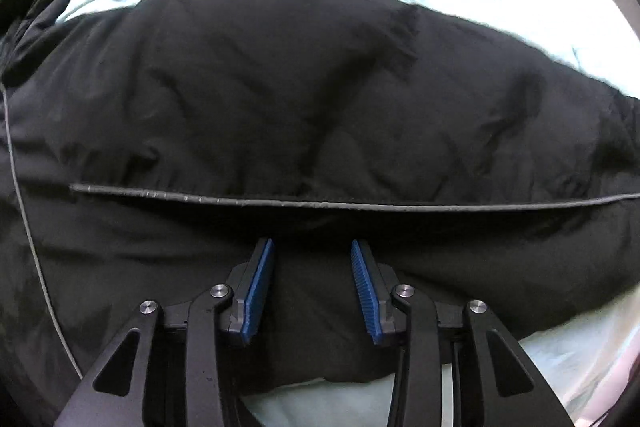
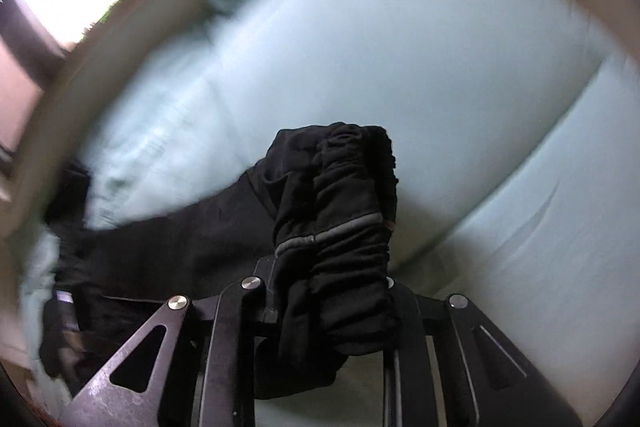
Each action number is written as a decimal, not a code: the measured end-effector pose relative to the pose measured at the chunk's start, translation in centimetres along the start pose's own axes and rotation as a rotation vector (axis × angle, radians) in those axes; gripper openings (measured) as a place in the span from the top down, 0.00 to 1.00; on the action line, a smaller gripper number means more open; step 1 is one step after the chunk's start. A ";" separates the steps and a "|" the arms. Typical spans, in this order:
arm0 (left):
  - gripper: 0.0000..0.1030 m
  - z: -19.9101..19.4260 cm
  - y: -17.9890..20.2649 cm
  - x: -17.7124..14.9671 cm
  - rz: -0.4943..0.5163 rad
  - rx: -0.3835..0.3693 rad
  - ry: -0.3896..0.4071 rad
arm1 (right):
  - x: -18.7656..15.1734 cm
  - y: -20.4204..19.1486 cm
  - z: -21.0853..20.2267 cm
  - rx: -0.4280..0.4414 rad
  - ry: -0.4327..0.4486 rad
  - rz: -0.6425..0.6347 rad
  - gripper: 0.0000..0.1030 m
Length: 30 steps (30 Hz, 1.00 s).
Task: Fold large clothes
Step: 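Fold the held sleeve across the jacket body with the right gripper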
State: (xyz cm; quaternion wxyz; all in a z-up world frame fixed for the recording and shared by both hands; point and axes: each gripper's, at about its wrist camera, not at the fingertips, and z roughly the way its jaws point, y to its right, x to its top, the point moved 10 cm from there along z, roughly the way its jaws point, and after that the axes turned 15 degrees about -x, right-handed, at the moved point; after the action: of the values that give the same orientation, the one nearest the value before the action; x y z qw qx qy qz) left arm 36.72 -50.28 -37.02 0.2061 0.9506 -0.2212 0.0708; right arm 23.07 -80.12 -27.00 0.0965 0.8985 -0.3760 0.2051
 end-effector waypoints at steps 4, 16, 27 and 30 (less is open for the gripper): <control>0.60 -2.6 1.4 -0.4 0.049 -0.040 0.025 | 0.0 0.1 -0.3 -0.017 -0.010 -0.003 0.78; 0.60 -20.6 -5.9 -9.5 -0.048 0.042 0.253 | -3.4 -17.2 -15.4 0.186 0.181 -0.288 0.79; 0.60 -32.9 -17.7 -18.3 -0.175 0.153 0.357 | -12.1 -36.8 -24.0 0.264 0.207 -0.478 0.79; 0.60 -35.0 -20.6 -19.8 -0.181 0.180 0.357 | -14.3 -41.1 -24.2 0.261 0.204 -0.505 0.79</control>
State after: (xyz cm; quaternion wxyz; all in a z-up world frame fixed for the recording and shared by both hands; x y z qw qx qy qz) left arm 26.80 -10.91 -17.25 0.1619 0.9535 -0.0876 0.2386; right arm 36.32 -34.39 -12.41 0.0653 0.9431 -0.0996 0.3105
